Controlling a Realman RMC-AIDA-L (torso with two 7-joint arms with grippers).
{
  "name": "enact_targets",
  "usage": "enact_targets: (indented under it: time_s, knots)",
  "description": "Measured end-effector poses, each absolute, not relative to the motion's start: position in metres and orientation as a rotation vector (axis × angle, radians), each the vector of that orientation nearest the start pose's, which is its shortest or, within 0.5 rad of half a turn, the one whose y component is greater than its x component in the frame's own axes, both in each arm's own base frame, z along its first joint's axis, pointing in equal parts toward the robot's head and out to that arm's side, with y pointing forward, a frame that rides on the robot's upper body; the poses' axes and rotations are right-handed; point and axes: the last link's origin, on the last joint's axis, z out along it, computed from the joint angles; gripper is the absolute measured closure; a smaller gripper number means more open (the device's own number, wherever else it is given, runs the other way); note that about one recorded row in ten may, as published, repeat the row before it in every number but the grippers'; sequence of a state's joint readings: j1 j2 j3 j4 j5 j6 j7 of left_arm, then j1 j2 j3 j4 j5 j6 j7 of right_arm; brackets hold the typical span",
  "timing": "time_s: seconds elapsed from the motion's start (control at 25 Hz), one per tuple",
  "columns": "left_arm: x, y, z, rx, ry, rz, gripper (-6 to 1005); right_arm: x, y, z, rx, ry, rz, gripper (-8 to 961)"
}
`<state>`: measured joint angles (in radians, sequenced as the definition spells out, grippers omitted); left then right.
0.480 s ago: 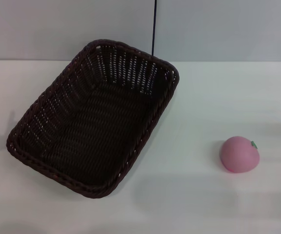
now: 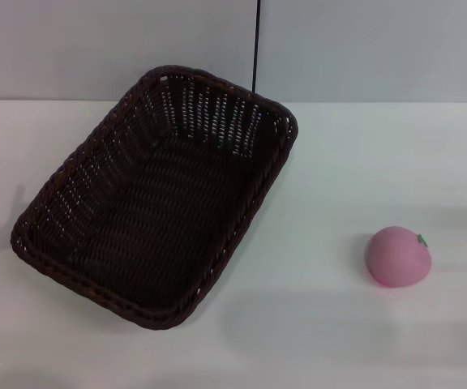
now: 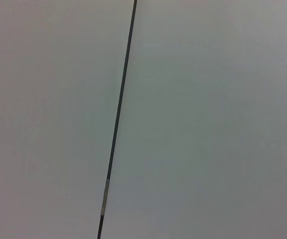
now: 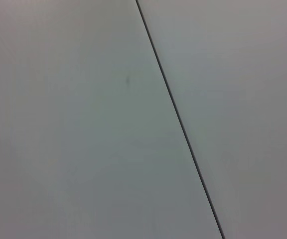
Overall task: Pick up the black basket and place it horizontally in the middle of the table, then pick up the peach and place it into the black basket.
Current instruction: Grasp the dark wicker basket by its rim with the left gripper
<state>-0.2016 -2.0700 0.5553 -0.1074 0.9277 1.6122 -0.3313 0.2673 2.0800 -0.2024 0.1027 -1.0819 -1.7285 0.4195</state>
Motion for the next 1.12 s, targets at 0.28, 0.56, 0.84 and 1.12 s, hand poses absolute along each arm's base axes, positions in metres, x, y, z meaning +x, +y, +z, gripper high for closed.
enact_targets:
  time_s: [0.28,0.56,0.84,1.12]
  knots:
    - [-0.374,0.21,0.013,-1.44,-0.593,-0.851,216,0.353,0.233,0.039,-1.225,0.516,1.057,156]
    - [-0.375,0.209,0.018,-1.466,-0.622,-0.909,216,0.353,0.233,0.039,-1.237,0.517,1.056,156]
    - [-0.355,0.23,0.052,-1.748,-0.581,-1.101,217,0.353,0.233,0.039,-1.241,0.513,1.055,156]
    - [-0.319,0.27,0.098,-2.082,-0.7,-0.987,217,0.354,0.233,0.041,-1.232,0.512,1.051,156]
